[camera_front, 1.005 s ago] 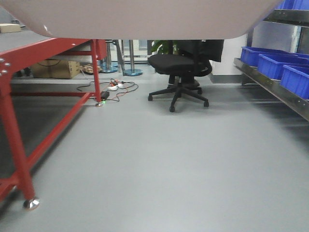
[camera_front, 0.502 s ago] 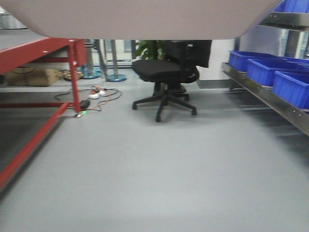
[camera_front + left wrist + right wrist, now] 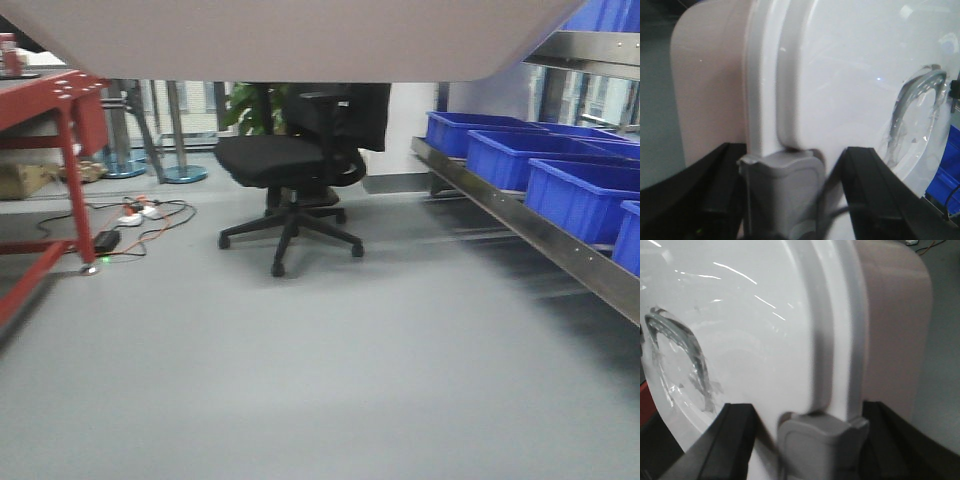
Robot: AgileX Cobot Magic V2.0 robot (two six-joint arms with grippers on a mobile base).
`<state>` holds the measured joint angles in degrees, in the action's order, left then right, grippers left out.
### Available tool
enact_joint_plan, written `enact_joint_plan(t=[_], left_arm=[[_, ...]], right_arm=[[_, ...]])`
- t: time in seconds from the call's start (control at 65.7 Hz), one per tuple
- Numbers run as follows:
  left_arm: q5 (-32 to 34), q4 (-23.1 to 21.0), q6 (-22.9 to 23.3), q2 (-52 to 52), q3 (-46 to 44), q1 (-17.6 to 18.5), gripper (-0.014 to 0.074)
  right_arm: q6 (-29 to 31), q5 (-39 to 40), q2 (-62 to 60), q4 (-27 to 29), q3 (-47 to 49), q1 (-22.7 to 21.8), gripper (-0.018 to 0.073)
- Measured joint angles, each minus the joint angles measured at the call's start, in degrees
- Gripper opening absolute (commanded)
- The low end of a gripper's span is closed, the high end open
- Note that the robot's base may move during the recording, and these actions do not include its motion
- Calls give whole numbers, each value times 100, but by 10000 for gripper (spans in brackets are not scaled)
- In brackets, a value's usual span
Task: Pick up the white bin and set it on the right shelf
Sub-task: 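Hold the bin while the base turns and drives to the steel shelf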
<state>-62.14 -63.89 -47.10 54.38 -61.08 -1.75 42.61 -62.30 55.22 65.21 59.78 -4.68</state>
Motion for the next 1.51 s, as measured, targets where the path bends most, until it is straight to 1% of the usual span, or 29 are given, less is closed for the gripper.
enact_joint_plan(t=[1.507], left_arm=[[11, 0, 0, 0, 0, -21, 248]], right_arm=[[0, 0, 0, 9, 0, 0, 457]])
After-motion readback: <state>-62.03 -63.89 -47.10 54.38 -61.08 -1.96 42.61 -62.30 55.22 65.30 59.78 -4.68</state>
